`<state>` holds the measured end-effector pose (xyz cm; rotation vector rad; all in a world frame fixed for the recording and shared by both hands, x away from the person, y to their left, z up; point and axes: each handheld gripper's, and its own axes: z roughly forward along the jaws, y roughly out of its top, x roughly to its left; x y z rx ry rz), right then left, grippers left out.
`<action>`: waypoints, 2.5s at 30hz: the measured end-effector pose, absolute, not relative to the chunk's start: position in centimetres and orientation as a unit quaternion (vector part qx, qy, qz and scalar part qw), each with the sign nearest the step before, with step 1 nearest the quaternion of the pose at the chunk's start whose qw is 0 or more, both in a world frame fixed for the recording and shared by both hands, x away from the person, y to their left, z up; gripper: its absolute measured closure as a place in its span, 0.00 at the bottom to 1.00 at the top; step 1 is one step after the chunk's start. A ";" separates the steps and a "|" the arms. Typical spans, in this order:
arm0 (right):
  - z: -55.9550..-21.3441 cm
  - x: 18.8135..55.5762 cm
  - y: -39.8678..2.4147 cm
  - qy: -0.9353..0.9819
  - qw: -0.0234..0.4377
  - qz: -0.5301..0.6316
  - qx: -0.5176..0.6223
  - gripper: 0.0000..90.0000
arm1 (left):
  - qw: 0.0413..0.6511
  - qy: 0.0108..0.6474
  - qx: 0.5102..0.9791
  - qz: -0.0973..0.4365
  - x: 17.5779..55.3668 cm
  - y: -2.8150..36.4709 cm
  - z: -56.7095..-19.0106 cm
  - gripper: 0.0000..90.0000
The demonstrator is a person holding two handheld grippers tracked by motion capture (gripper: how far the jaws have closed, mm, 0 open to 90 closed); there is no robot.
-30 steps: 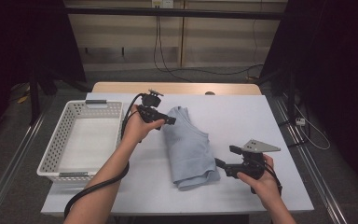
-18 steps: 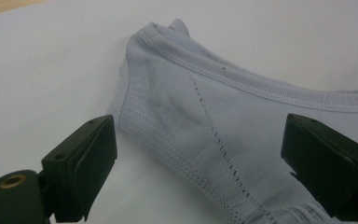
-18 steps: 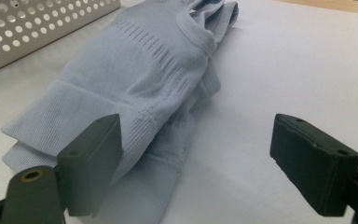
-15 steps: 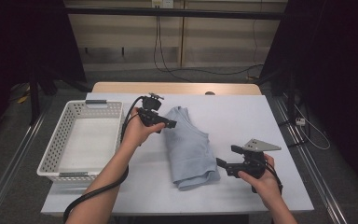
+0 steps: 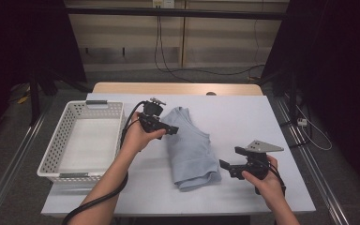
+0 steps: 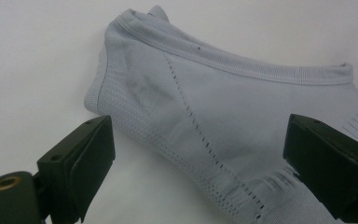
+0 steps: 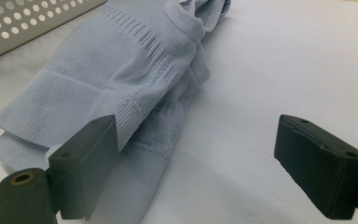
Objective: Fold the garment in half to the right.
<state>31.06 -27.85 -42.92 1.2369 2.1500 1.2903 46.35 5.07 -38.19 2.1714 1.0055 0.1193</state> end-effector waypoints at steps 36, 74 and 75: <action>-43.5 31.0 -28.0 0.764 0.178 0.440 0.437 0.14 | 0.370 0.381 0.846 0.041 43.3 5.5 -39.6 0.08; -43.3 30.2 -28.2 0.765 0.186 0.437 0.435 0.14 | 0.372 0.401 0.837 0.020 43.1 4.0 -41.5 0.06; -43.4 30.2 -28.2 0.765 0.186 0.437 0.435 0.14 | 0.371 0.401 0.837 0.019 43.1 4.0 -41.5 0.06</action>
